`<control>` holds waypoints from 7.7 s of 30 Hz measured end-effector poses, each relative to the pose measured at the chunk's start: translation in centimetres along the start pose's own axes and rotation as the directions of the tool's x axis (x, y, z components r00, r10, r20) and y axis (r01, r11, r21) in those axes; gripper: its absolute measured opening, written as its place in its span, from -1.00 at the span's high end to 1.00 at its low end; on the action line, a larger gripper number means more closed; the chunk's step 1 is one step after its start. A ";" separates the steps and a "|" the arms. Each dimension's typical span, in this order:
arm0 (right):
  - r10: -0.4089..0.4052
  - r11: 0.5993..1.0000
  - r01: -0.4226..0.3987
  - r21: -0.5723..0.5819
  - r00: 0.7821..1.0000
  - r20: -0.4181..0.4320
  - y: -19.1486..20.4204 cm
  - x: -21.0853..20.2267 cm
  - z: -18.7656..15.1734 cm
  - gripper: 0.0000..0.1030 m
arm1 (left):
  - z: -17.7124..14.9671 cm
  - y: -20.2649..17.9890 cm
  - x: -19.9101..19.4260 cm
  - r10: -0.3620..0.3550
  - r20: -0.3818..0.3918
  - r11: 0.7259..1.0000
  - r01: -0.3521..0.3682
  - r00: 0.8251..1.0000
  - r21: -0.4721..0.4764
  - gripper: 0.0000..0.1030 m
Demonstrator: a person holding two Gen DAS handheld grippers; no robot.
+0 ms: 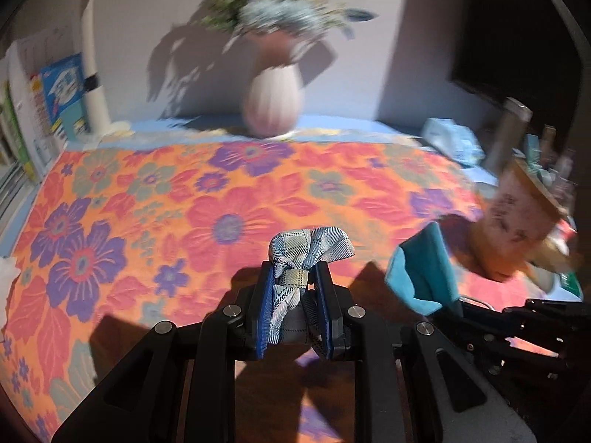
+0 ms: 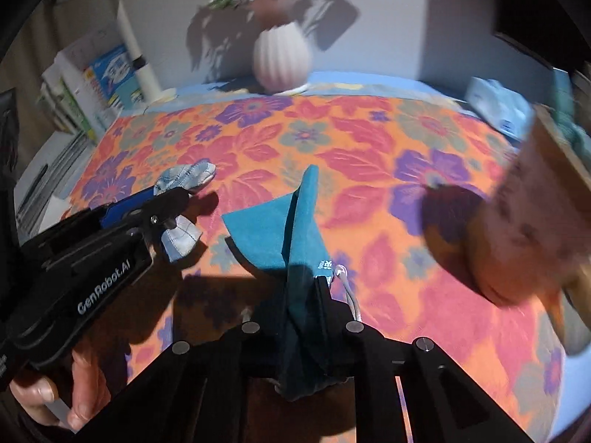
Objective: Organize soft objects
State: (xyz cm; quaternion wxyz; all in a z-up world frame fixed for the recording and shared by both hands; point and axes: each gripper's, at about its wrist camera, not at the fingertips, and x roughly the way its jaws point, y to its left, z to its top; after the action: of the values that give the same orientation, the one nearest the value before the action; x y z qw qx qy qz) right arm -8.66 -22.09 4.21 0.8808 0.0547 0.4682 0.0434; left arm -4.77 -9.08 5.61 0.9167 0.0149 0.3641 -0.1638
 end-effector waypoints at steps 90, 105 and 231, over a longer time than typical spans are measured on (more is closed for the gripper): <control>-0.010 1.000 0.001 0.028 0.956 0.293 -2.1 -11.3 3.2 0.00 | 5.7 -1.9 -8.6 0.199 0.164 0.980 -0.200 0.966 -0.011 -0.57; -0.086 0.995 0.098 -0.014 0.930 0.357 1.5 1.6 5.8 -0.01 | 3.7 3.7 3.4 0.271 0.146 0.962 -0.267 0.951 -0.051 -0.60; -0.126 0.992 0.126 0.017 0.966 0.226 0.6 5.5 5.9 -0.10 | 3.4 5.1 5.6 0.318 0.046 0.946 -0.314 0.947 -0.074 -0.98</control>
State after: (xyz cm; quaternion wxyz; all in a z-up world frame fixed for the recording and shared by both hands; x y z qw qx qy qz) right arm -0.70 -21.07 3.05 0.9295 0.0305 0.3671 -0.0197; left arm 2.85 -6.41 3.86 0.9413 0.0382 0.3355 -0.0029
